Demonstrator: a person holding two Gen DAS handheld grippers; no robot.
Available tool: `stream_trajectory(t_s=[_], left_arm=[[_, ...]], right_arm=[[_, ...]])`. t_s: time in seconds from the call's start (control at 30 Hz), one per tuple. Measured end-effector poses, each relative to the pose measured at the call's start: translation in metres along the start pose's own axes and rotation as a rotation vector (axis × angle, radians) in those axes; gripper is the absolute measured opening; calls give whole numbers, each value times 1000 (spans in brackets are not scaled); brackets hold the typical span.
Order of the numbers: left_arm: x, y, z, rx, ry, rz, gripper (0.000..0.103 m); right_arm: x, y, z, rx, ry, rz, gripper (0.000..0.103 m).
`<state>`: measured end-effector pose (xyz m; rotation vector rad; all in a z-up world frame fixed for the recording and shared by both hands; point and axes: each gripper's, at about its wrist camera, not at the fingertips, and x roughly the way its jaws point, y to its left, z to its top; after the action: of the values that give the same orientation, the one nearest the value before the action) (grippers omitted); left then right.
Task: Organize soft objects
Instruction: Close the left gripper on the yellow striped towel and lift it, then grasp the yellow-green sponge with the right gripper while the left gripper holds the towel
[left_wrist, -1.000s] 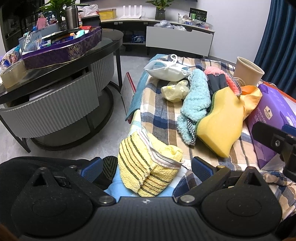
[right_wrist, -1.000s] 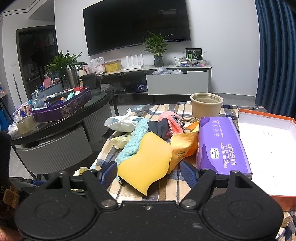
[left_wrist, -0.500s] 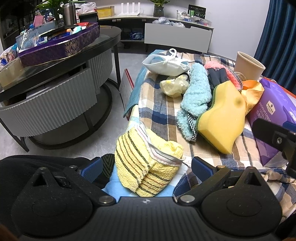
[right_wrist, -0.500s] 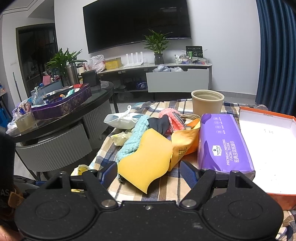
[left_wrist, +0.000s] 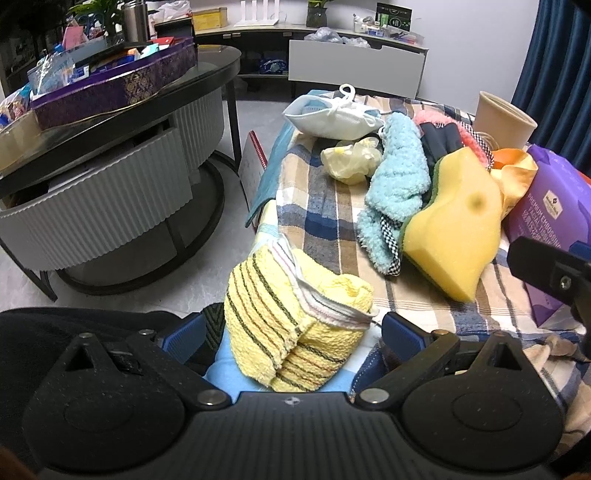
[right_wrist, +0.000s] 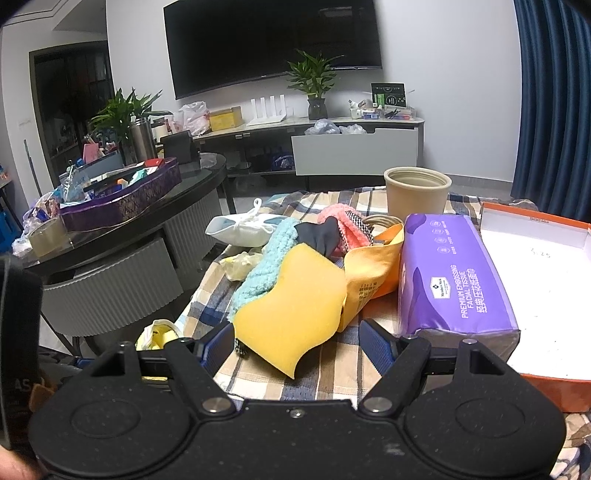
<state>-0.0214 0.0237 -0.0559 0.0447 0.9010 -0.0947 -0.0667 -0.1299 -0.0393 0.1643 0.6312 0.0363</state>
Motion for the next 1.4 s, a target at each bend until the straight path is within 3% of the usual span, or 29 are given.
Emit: stream_trajectory(t_s=[0.03,0.1,0.13,0.17,0.2,0.3,0.53,0.63,0.77,0.93,1.07,1.2,1.4], left_arm=[[3,-1,0,9,0,4,97],[9,0,-2,25,6,-13,76],[9,-1,-3,35,-7,-16,73],[7,0,-4,45,-24,-18,59],[6,0,-4,49,-30,-29,51],[-1,8,-3,12,-59,-68,38],[-15,29,11,-51,-148,-103,35],[-13,34,13,-78,-152,-103,35],[-11,37,12,-100,-143,-121,35],[-5,41,12,-110,-132,-134,35],[0,46,12,-136,-115,-148,35],[0,44,13,-125,-116,-153,35],[-2,38,15,-101,-119,-157,35]], right_arm=[[1,1,-1,-2,3,0,88],[4,1,-2,-7,10,-3,88],[5,1,-2,-9,13,-3,88],[6,2,-2,-11,16,-4,88],[7,2,-3,-13,17,-5,88],[10,2,-3,-16,23,-3,88],[22,10,-6,-72,38,30,88],[32,26,-10,-174,26,34,88],[52,45,-20,-327,28,-49,88],[78,56,-28,-418,28,-163,88],[85,48,-24,-395,15,-192,88],[70,30,-14,-260,-90,-170,88],[70,21,1,-143,-95,-202,88]])
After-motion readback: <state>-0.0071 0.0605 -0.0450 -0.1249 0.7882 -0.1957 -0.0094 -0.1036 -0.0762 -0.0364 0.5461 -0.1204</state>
